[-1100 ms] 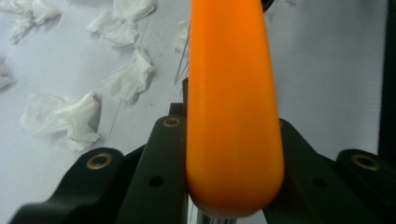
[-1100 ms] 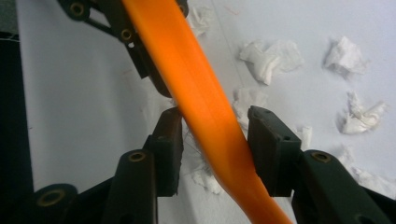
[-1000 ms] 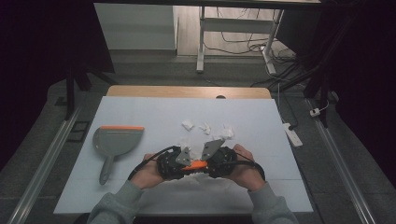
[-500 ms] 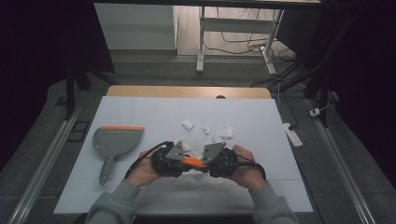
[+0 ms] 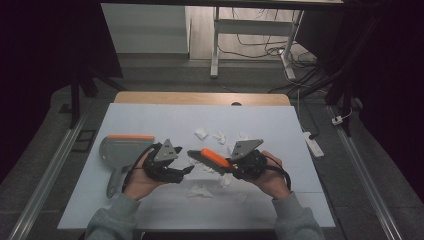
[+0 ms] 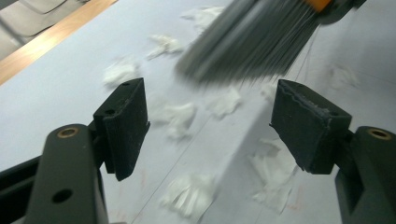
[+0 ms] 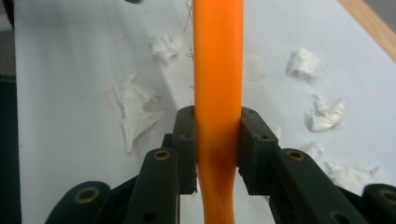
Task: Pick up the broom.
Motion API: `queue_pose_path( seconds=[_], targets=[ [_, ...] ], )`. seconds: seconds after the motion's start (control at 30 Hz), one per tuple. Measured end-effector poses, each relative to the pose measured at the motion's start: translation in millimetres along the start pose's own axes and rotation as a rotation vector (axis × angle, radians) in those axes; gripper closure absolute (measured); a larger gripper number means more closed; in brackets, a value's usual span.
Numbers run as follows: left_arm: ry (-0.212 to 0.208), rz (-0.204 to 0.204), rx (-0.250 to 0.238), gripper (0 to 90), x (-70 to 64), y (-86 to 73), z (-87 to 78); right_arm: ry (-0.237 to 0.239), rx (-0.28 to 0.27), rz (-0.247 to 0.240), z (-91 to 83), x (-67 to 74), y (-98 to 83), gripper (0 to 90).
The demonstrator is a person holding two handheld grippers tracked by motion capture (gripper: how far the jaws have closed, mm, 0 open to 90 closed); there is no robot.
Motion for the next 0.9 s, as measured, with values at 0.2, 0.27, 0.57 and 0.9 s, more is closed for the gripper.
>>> queue_pose_path(
  seconds=[0.2, 0.27, 0.57, 0.9],
  targets=[
    [0.046, -0.051, 0.012, 28.3, 9.3, -26.6, -19.5, -0.025, -0.029, 0.066, -5.2, -13.0, -3.4, 70.9],
    [0.061, -0.068, 0.018, 28.3, 12.6, -36.7, -26.1, -0.037, -0.036, 0.086, -6.2, -16.9, -4.5, 70.9],
    [0.106, -0.156, 0.01, 28.3, 25.2, -62.3, -44.0, -0.11, -0.034, 0.199, -6.1, -33.4, -12.2, 70.9],
    [0.094, -0.207, 0.027, 27.7, 28.0, -86.9, -48.1, -0.176, -0.025, 0.286, -10.5, -51.5, -21.3, 70.9]
  ],
)
Point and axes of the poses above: each handheld gripper's, and its own axes: z roughly forward along the jaws, y roughly out of its top, x roughly to its left, the point moved 7 cm from there along z, roughly forward along the jaws, and after that the axes turned 9 degrees about -y, right-handed, at the moved point
